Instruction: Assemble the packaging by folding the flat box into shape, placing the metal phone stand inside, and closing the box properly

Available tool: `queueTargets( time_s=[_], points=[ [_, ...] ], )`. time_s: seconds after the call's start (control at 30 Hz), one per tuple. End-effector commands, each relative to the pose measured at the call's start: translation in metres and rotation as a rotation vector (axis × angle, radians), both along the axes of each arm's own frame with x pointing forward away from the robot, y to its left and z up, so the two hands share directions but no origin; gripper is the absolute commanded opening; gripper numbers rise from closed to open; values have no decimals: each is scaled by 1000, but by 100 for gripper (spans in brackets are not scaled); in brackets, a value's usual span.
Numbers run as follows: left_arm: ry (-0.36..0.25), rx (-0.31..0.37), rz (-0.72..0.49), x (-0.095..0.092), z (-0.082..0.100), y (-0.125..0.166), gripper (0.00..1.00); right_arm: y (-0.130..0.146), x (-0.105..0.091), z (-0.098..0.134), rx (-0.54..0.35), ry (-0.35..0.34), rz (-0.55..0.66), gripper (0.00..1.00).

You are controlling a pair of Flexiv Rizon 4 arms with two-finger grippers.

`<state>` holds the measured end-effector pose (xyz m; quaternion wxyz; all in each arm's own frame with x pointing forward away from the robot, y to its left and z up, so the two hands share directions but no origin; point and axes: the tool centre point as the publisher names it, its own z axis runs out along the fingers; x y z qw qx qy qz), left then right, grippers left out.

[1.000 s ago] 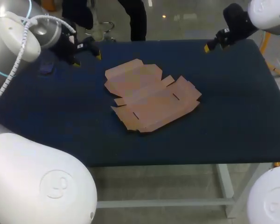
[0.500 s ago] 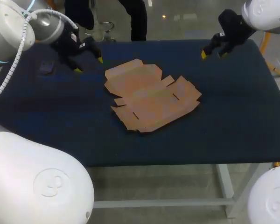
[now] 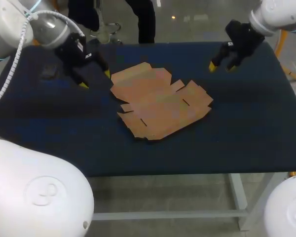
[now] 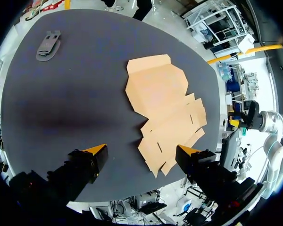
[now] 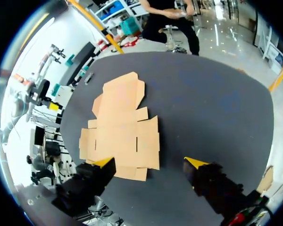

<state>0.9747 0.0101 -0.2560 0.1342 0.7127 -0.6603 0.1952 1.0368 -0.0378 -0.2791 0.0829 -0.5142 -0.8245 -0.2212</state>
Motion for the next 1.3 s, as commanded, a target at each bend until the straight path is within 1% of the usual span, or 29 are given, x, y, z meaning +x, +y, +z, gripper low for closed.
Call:
queueTargets(
  time_s=[0.03, 0.2, 0.23, 0.3, 0.33, 0.43, 0.47, 0.63, 0.77, 0.83, 0.97, 1.0, 1.13, 1.3],
  points=[
    [-24, -3, 15, -11, -3, -3, 100, 4, 8, -11, 7, 52, 36, 100],
    [-33, -3, 27, -16, -9, -3, 100, 10, 8, -24, 14, 82, 60, 99],
    [-37, -2, 29, -17, -10, -3, 100, 11, 8, -27, 14, 91, 69, 92],
    [-42, -4, 27, -18, -11, -4, 100, 14, 9, -35, 12, 110, 80, 84],
    [-46, -3, 27, -19, -11, -4, 100, 15, 9, -39, 11, 120, 87, 83],
    [-54, 7, 32, -21, -12, -6, 100, 18, 12, -52, 6, 165, 100, 78],
    [-60, 16, 39, -22, -12, -7, 100, 19, 13, -57, 0, 186, 98, 74],
    [-70, 27, 40, -24, -12, -9, 100, 23, 19, -79, 0, 258, 119, 76],
    [-71, 30, 42, -25, -12, -10, 100, 28, 21, -90, -3, 299, 147, 71],
    [-70, 31, 44, -25, -13, -10, 100, 32, 23, -96, -3, 319, 166, 67],
    [-65, 38, 60, -24, -14, -11, 100, 37, 27, -106, -17, 367, 191, 51],
    [-64, 45, 68, -24, -14, -11, 100, 38, 27, -108, -15, 379, 195, 50],
    [-63, 50, 78, -23, -15, -11, 100, 43, 29, -116, -26, 420, 214, 49],
    [-62, 57, 89, -23, -15, -11, 100, 48, 30, -122, -39, 445, 230, 47]
  ],
)
